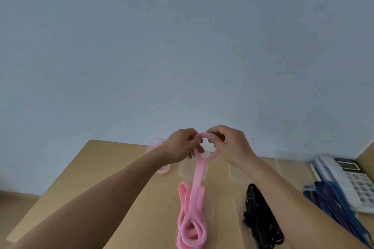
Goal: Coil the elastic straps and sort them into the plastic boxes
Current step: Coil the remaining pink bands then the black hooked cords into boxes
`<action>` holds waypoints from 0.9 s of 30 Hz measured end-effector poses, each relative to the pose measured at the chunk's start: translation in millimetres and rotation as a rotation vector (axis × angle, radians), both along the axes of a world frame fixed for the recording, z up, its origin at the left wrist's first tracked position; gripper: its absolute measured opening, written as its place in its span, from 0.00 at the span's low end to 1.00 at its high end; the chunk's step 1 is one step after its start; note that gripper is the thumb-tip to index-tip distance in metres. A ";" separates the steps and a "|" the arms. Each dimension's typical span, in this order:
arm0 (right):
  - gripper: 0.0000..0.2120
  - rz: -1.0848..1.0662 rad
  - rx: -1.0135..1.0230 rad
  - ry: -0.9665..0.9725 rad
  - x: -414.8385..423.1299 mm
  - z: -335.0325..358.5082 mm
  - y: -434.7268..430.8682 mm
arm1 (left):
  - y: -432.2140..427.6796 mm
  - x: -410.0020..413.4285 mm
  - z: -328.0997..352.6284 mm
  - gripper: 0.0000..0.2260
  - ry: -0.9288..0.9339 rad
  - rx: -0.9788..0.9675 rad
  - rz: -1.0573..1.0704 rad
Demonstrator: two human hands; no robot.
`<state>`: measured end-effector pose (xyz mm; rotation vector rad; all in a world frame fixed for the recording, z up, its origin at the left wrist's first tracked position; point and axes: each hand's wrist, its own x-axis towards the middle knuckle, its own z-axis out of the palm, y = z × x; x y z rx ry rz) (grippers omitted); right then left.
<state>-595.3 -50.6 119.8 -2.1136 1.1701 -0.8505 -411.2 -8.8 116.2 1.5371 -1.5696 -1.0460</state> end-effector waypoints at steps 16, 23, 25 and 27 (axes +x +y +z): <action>0.07 0.070 0.015 -0.240 17.2 59.9 8.9 | 9.0 14.3 66.1 0.18 0.316 0.157 -0.078; 0.06 0.078 0.092 -0.318 12.1 57.9 16.0 | 14.8 21.3 67.6 0.10 0.263 0.033 -0.116; 0.04 0.077 0.130 -0.367 10.4 58.5 18.4 | 16.1 19.3 67.1 0.09 0.221 -0.031 -0.103; 0.04 0.078 0.178 -0.359 8.5 60.2 20.2 | 17.1 17.3 66.5 0.08 0.165 -0.108 -0.081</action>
